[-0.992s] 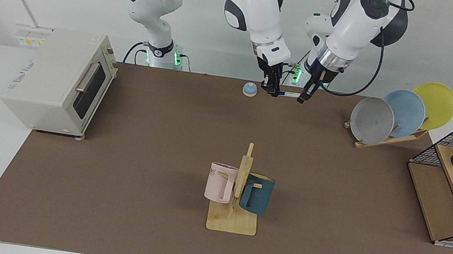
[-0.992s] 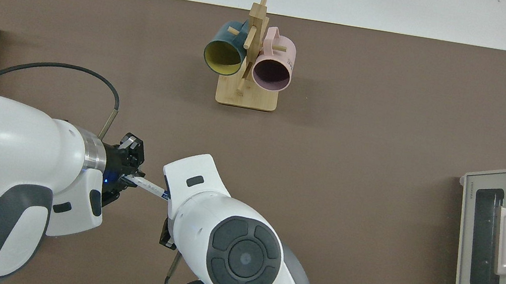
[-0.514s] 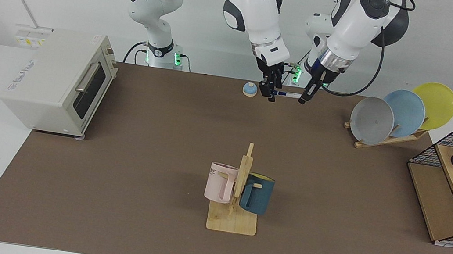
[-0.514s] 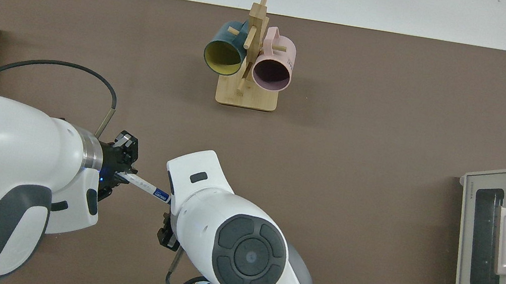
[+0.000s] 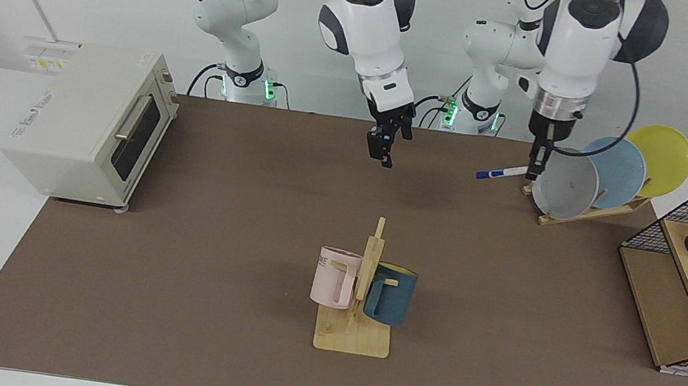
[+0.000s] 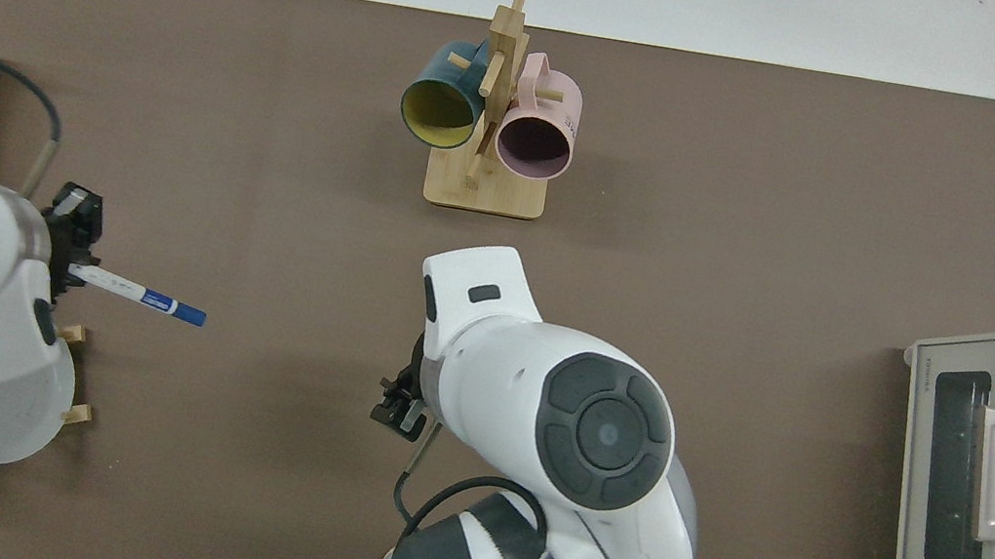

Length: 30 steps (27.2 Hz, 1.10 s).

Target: Put markers into pen holder

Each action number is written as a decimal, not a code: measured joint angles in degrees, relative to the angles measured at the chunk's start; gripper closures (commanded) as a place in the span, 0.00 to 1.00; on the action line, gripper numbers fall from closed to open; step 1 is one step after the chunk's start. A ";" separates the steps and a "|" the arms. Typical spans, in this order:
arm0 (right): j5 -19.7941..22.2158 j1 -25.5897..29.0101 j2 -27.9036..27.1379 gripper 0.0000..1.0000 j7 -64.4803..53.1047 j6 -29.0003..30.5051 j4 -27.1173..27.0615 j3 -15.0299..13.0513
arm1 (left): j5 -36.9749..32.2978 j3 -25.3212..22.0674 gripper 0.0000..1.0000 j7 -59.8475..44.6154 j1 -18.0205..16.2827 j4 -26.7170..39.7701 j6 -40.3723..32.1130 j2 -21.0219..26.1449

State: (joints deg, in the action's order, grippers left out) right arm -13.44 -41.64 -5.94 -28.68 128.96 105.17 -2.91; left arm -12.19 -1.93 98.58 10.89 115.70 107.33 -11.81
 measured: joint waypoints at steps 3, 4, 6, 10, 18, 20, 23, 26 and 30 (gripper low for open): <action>0.00 1.82 0.53 0.00 0.81 -0.61 -0.06 -0.31 | -1.03 -5.09 1.00 0.27 -0.51 -0.50 1.24 0.41; 0.00 2.39 0.71 0.00 1.75 -0.84 -0.09 -0.45 | -2.05 -6.41 1.00 0.35 -0.84 -0.83 1.51 0.59; 0.01 3.68 1.08 0.00 4.02 -1.28 -0.19 -0.64 | -4.77 -8.38 1.00 0.42 -1.30 -1.82 1.94 0.97; 0.69 7.86 1.85 0.00 7.36 -3.73 -1.05 -1.02 | -9.30 -9.87 1.00 0.42 -1.79 -5.11 1.91 1.94; 4.03 17.37 3.51 0.00 13.57 -13.67 -4.15 -2.09 | -18.95 -12.66 1.00 -3.16 -2.39 -9.26 -0.22 2.94; 6.98 18.47 4.07 0.00 17.95 -17.50 -5.76 -2.12 | -20.11 -13.94 1.00 -3.61 -2.42 -9.92 -0.42 3.02; 9.62 19.09 4.75 0.00 23.65 -22.82 -8.39 -2.11 | -21.66 -15.71 1.00 -4.35 -2.46 -10.63 -1.53 3.14; 10.77 20.30 5.38 0.00 26.93 -27.69 -10.82 -2.05 | -23.34 -17.49 1.00 -5.26 -2.51 -11.52 -2.08 3.52; 11.19 24.27 6.15 0.00 27.92 -31.38 -12.63 -2.09 | -24.40 -19.95 1.00 -5.35 -2.58 -13.44 -2.31 4.42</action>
State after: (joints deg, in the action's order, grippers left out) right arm -2.24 -17.37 0.21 -0.76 97.58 92.54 -4.99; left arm -36.59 -21.88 93.23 8.31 102.27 105.02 -7.40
